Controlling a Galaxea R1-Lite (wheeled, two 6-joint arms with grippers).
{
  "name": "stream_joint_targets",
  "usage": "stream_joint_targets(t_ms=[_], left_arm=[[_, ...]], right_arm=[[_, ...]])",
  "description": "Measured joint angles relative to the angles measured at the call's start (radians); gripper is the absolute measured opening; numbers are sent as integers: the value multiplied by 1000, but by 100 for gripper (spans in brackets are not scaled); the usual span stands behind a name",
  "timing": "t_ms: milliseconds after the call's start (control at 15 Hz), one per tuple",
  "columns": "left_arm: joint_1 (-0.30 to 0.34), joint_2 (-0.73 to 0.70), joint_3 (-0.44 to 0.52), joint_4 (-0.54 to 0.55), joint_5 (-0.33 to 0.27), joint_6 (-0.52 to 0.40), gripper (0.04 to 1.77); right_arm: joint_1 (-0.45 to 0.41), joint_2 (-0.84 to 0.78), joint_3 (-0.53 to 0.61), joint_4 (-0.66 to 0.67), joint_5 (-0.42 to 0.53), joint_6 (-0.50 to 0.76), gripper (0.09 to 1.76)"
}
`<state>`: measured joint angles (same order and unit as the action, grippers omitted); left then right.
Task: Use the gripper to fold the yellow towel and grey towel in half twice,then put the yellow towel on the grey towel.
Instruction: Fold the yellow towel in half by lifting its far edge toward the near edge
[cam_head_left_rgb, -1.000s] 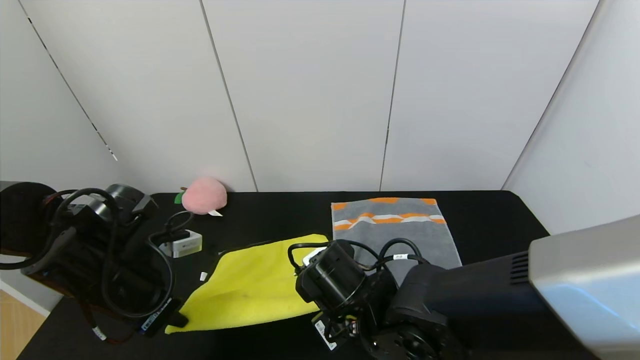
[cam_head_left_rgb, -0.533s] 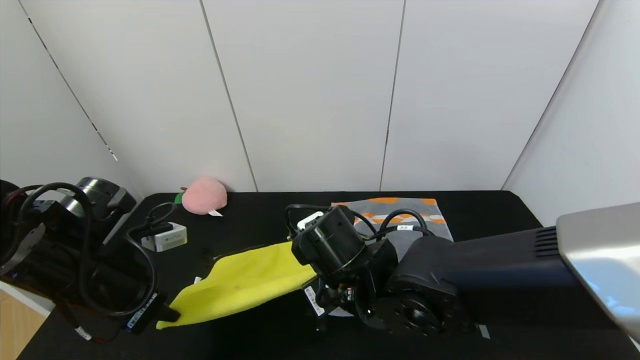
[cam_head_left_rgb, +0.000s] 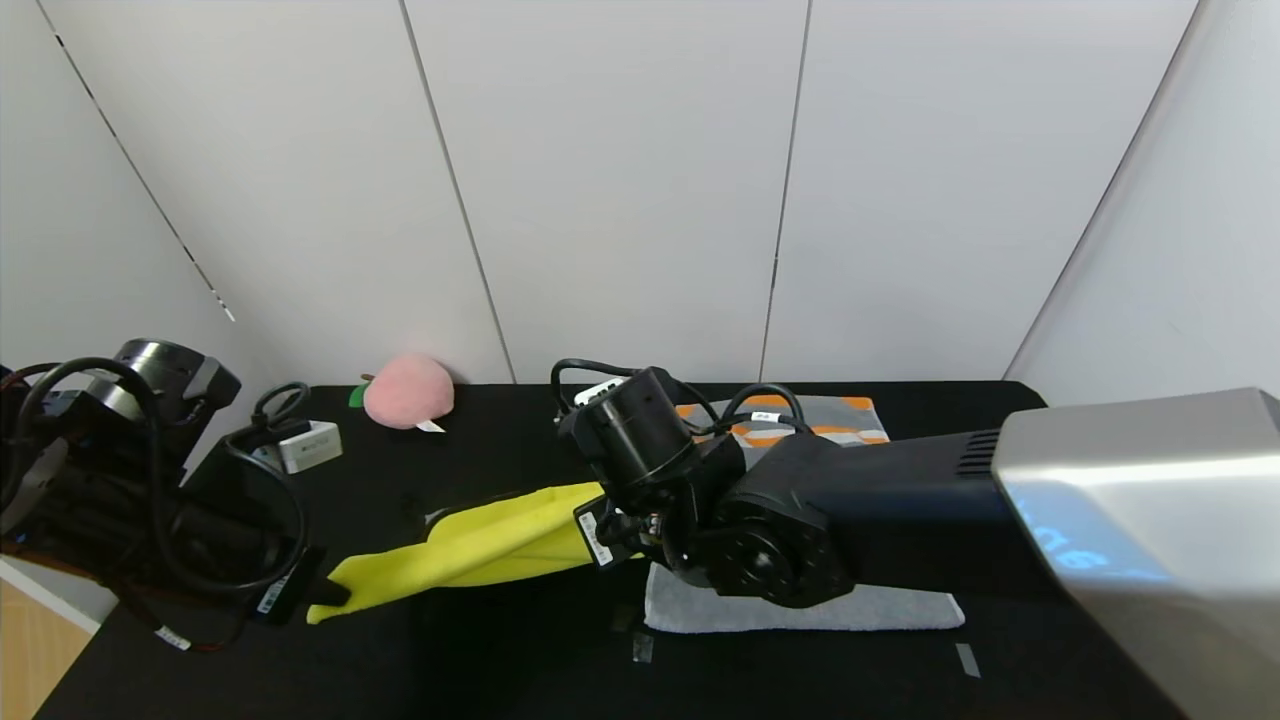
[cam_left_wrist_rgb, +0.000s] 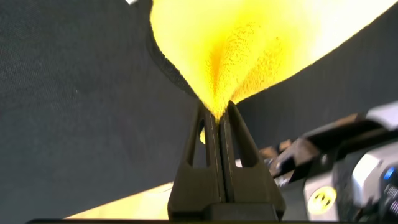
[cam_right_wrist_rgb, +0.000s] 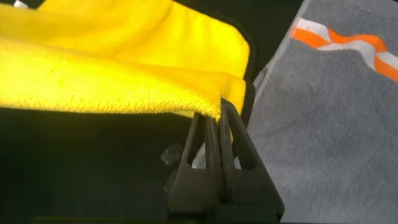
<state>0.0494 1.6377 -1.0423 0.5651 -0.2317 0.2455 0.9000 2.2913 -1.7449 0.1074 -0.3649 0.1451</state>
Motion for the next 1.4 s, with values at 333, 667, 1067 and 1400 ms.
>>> stream_joint_targets(t_ms=[333, 667, 1067, 1400], left_arm=[[-1, 47, 7, -140, 0, -102, 11], [5, 151, -8, -249, 8, -131, 11], [10, 277, -26, -386, 7, -156, 11], [11, 344, -35, -469, 7, -158, 11]], right_arm=[[-18, 91, -119, -5, -53, -16, 11], [-56, 147, -177, -18, -79, -40, 11], [-89, 203, -186, -107, -73, -40, 11], [-103, 245, -187, -149, -69, -38, 11]])
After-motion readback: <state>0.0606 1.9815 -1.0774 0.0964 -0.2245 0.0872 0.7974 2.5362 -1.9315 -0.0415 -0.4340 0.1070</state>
